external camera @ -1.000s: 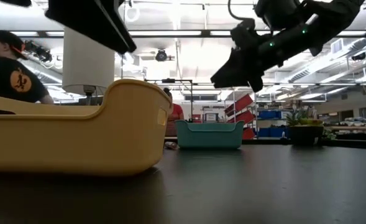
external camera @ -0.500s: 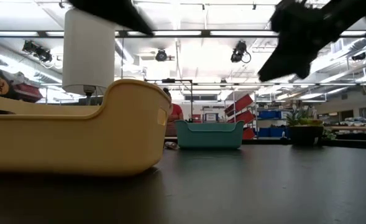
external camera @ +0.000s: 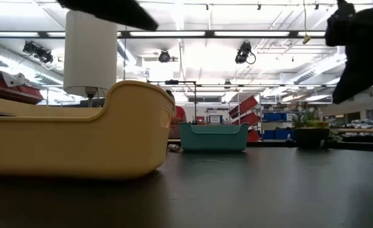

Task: Sort batteries
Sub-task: Put the black battery into the yellow bin

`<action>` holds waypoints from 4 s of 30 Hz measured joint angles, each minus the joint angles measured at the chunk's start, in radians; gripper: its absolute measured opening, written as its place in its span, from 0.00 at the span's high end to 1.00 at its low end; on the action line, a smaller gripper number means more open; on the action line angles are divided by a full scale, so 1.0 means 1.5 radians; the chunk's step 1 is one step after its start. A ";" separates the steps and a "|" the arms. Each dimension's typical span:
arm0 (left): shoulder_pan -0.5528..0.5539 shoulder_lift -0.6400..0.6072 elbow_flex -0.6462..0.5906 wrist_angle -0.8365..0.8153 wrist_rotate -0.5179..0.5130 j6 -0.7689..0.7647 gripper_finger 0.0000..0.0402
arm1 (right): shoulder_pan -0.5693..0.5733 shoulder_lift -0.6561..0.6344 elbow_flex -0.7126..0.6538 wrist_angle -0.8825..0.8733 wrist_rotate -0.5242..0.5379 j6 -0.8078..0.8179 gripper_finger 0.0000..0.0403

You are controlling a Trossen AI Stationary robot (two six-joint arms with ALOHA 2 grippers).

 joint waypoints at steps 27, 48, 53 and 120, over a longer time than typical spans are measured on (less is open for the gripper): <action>0.299 -0.176 -0.100 -0.184 0.217 -0.064 0.60 | -0.034 0.179 0.000 0.965 0.107 -0.814 0.78; 0.516 -0.056 -0.097 -0.151 0.472 0.026 0.60 | -0.033 0.243 -0.031 0.865 0.126 -0.738 0.79; 0.517 -0.035 -0.073 -0.146 0.456 0.091 0.60 | -0.038 0.242 -0.046 0.867 0.126 -0.728 0.79; 0.032 0.114 0.200 -0.441 0.274 -0.350 0.57 | -0.040 0.223 -0.063 0.927 0.137 -0.747 0.79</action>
